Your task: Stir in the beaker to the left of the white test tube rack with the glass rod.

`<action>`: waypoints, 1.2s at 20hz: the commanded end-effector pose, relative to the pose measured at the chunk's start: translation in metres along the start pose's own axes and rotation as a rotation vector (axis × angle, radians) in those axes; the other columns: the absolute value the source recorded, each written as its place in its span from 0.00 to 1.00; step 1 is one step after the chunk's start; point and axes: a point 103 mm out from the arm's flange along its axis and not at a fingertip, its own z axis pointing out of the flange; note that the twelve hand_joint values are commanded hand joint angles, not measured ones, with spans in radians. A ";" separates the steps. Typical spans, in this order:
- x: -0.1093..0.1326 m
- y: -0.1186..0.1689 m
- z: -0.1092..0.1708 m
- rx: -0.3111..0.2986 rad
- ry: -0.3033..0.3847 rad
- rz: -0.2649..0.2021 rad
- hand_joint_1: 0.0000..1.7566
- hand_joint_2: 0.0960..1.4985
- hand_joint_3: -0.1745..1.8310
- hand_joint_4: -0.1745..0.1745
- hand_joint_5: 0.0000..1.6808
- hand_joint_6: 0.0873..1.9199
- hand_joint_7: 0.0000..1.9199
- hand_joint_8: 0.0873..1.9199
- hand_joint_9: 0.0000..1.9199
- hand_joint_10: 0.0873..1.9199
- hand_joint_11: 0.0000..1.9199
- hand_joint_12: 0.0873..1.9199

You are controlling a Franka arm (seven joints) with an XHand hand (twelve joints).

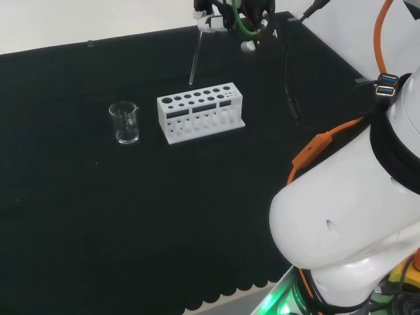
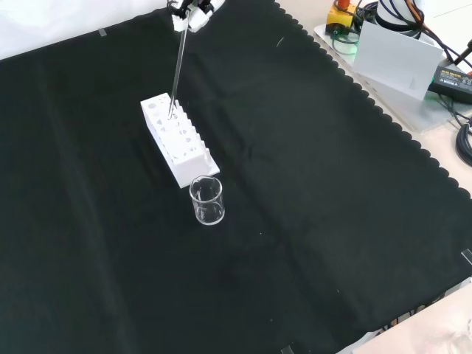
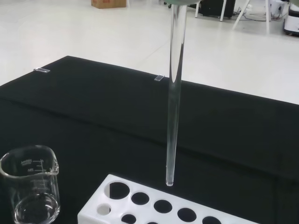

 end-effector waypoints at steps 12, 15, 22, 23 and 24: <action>0.006 0.011 -0.011 -0.004 0.016 -0.014 0.75 0.70 0.00 0.00 0.74 0.27 0.67 0.28 0.96 0.24 0.89 0.34; 0.018 0.024 -0.012 -0.003 0.025 -0.037 0.75 0.69 0.00 0.00 0.74 0.27 0.67 0.28 0.96 0.24 0.89 0.34; 0.048 0.049 -0.008 -0.004 0.058 -0.096 0.75 0.69 0.00 0.00 0.74 0.27 0.67 0.28 0.96 0.24 0.89 0.34; 0.052 0.052 -0.007 -0.004 0.062 -0.106 0.75 0.69 0.00 0.00 0.74 0.27 0.67 0.27 0.96 0.24 0.89 0.34; 0.057 0.056 -0.007 -0.004 0.065 -0.114 0.75 0.69 0.00 0.00 0.74 0.27 0.67 0.27 0.96 0.24 0.89 0.34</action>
